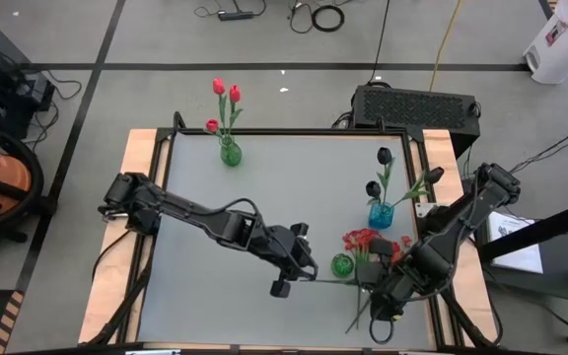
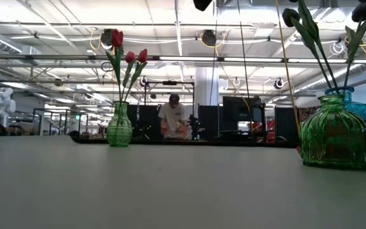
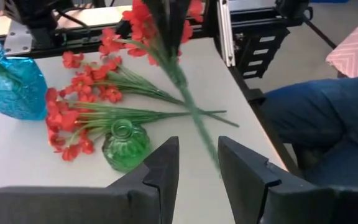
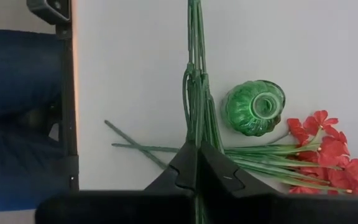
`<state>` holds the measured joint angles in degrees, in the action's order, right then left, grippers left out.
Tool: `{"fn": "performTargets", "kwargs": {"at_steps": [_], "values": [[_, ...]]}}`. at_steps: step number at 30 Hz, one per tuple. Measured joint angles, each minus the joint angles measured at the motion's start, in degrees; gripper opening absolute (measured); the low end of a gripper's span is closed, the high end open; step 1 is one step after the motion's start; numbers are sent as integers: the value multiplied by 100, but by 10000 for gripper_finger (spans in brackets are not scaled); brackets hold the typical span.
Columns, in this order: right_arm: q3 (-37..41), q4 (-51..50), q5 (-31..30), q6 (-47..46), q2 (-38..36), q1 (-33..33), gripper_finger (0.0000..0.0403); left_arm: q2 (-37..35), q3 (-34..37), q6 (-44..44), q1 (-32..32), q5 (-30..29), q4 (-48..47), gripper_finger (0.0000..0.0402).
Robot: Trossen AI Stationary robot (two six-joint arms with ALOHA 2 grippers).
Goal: Sort flowers into vase by color
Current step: Put the right red flowers into the bottom green vase
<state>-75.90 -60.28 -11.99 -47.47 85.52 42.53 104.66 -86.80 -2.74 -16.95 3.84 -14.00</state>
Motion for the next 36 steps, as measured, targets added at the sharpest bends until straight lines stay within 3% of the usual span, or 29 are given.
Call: {"fn": "performTargets", "kwargs": {"at_steps": [31, 36], "values": [[4, 979, -142, 682, 243, -857, 0, 2, 0, 9, 3, 11, 0, 118], [4, 1097, -147, 810, 240, -958, 0, 2, 0, 9, 16, -255, -6, 118]]}}
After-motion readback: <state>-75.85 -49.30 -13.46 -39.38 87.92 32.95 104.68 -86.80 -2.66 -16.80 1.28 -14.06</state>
